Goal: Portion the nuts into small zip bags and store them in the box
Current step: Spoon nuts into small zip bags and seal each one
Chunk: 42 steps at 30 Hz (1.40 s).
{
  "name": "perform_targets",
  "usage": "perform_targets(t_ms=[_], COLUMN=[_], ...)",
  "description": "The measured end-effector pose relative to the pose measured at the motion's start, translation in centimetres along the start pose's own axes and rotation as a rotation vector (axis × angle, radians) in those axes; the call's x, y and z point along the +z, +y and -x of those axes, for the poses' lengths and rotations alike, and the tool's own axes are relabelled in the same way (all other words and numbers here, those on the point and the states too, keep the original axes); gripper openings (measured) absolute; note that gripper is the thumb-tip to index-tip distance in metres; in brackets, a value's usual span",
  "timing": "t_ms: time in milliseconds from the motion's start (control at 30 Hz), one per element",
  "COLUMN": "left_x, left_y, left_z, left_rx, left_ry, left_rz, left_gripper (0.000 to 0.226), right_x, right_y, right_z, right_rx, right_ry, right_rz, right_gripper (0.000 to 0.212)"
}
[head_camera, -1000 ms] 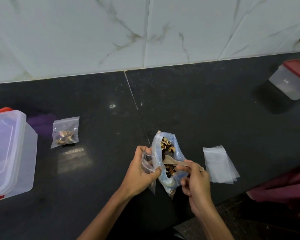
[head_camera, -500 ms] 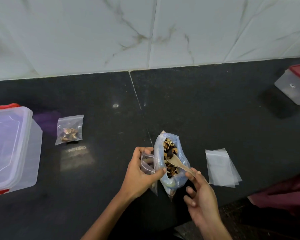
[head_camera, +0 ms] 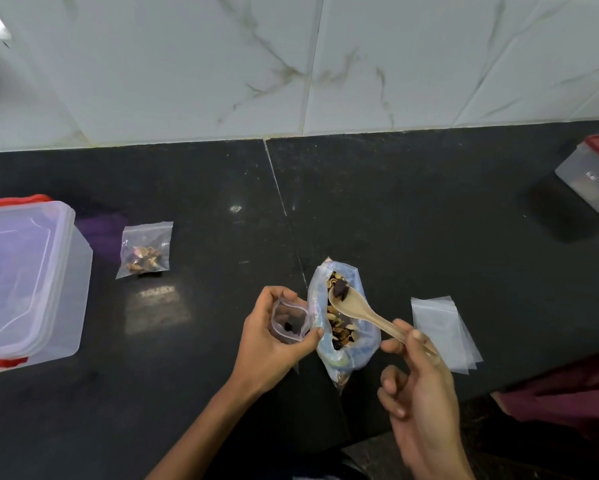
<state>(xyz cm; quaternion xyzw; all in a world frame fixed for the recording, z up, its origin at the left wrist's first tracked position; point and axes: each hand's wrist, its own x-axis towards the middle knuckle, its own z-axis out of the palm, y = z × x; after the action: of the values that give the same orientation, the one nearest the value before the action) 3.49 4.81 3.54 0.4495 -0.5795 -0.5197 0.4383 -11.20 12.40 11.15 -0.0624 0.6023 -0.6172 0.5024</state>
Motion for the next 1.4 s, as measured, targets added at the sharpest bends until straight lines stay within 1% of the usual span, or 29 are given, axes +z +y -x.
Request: perform_targets(t_ms=[67,133,167,233,300,400,467,567,633,700,767,833,867,967,1033,1100,1133,1200,1233,1300,1400], left_x=[0.2,0.4,0.5,0.6,0.6,0.6,0.7,0.7,0.8,0.8,0.8,0.7,0.7,0.7,0.8,0.8,0.9,1.0,1.1,1.2,1.3], left_y=[-0.1,-0.1,-0.1,0.0,-0.1,-0.3,-0.4,-0.4,-0.6,-0.6,-0.5,-0.5,-0.5,-0.7,-0.8,-0.9,-0.9,-1.2,-1.2,-1.2,-1.3], left_z=[0.0,0.0,0.0,0.0,0.0,0.0,0.0,0.0,0.0,0.1,0.2,0.1,-0.1,-0.9,-1.4,-1.7,-1.8,-1.8,-1.7,-1.5,-1.2], left_rx=[0.022,0.037,0.042,0.053,0.067,0.067,0.07,0.076,0.078,0.075,0.048,0.007,-0.016,-0.082,-0.106,-0.122,-0.13,-0.145,-0.15,-0.164,-0.186], left_ry=[-0.014,-0.024,-0.024,-0.014,-0.016,-0.027,-0.023,-0.018,-0.016,-0.006,-0.015,-0.062,-0.089,-0.18,-0.223,-0.231,-0.23,-0.221,-0.212,-0.194,-0.175], left_rz=[-0.02,-0.02,-0.015,-0.017,-0.034,-0.028,-0.032,-0.041,-0.042,-0.052,-0.058,-0.047,-0.047,-0.02,0.001,0.004,0.002,-0.01,-0.018,-0.016,-0.012], left_gripper=[0.045,0.045,0.045,0.047,0.049,0.049,0.049,0.051,0.051,0.052,0.053,0.052,0.051,0.047,0.045,0.045,0.045,0.044,0.044,0.042,0.041], right_x=[0.6,1.0,1.1,0.9,0.7,1.0,1.0,0.9,0.7,0.5,0.2,-0.3,-0.6,-1.1,-1.3,-1.2,-1.0,-0.4,-0.1,0.0,-0.1], right_y=[-0.1,0.5,1.0,2.1,2.8,3.1,3.2,3.5,3.5,3.0,2.2,2.1,2.3,3.3,3.8,4.3,4.4,4.3,4.3,4.1,4.3], right_z=[0.8,1.4,1.6,1.7,1.6,1.7,1.7,1.4,1.4,1.1,0.1,-2.0,-3.0,-5.0,-5.5,-5.9,-6.0,-5.9,-5.6,-5.2,-4.8], right_rx=[-0.08,-0.245,-0.365,-0.669,-0.891,-1.076,-1.144,-1.179,-1.169,-1.126,-1.047,-0.933,-0.905,-0.946,-0.996,-1.001,-0.994,-1.013,-1.013,-1.024,-1.022], right_ry=[-0.076,-0.138,-0.159,-0.215,-0.248,-0.222,-0.213,-0.233,-0.23,-0.17,-0.064,-0.007,-0.006,-0.053,-0.088,-0.11,-0.102,-0.065,-0.046,-0.031,-0.015], right_rz=[0.085,0.278,0.412,0.726,0.92,0.99,1.002,0.981,0.92,0.815,0.779,0.856,0.927,1.122,1.227,1.343,1.376,1.368,1.335,1.279,1.277], right_gripper=[0.024,0.025,0.026,0.025,0.019,0.015,0.014,0.014,0.015,0.017,0.017,0.016,0.017,0.021,0.017,0.031,0.033,0.019,0.019,0.027,0.027])
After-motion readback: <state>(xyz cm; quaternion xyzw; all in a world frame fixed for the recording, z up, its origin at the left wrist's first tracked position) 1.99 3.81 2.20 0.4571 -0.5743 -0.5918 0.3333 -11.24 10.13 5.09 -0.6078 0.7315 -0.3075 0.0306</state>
